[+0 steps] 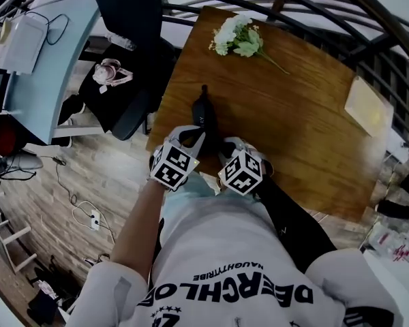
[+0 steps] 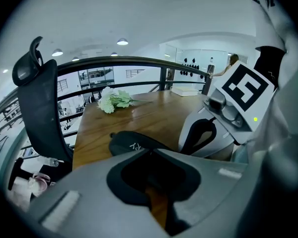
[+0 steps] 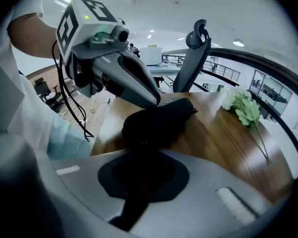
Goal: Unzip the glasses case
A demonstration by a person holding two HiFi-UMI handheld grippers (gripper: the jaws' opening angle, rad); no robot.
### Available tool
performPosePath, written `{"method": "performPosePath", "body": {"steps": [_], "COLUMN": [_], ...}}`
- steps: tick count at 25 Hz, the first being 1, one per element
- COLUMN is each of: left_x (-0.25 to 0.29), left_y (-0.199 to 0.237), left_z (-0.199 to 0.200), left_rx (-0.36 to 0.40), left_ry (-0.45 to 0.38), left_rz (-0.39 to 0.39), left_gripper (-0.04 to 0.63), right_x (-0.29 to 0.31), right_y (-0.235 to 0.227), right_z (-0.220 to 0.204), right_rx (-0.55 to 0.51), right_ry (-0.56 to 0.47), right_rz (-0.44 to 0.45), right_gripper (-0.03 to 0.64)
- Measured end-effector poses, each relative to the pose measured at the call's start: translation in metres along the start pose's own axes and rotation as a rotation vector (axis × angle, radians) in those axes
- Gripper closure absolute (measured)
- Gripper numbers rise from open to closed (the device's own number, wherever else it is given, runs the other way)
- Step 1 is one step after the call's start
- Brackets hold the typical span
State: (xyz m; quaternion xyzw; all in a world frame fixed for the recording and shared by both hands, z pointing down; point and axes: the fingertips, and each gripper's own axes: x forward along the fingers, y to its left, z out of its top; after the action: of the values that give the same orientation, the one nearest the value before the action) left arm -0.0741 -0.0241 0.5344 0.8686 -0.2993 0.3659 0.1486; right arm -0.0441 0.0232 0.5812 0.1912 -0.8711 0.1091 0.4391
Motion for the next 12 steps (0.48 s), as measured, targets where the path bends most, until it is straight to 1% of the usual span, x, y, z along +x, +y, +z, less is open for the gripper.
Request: {"method": "performPosePath", "body": {"steps": [3, 6, 7, 9, 12], "left_x": [0.002, 0.012, 0.015, 0.019, 0.018], "left_y": [0.002, -0.002, -0.005, -0.008, -0.006], "left_z": [-0.001, 0.003, 0.005, 0.009, 0.007], "left_rx": [-0.009, -0.064, -0.071, -0.07, -0.1], "left_ry": [-0.006, -0.024, -0.03, -0.046, -0.064], "left_rz": [0.024, 0.026, 0.028, 0.036, 0.051], "left_gripper": [0.574, 0.577, 0.577, 0.575, 0.577], "right_x": [0.008, 0.012, 0.012, 0.012, 0.012], "right_y": [0.003, -0.003, -0.005, -0.006, -0.007], "right_z": [0.002, -0.011, -0.014, -0.015, -0.013], "right_rx": [-0.027, -0.048, -0.052, -0.055, -0.075], "right_ry": [0.007, 0.05, 0.057, 0.056, 0.049], "right_rz": [-0.004, -0.027, -0.032, -0.039, -0.06], "right_gripper": [0.588, 0.588, 0.589, 0.589, 0.589]}}
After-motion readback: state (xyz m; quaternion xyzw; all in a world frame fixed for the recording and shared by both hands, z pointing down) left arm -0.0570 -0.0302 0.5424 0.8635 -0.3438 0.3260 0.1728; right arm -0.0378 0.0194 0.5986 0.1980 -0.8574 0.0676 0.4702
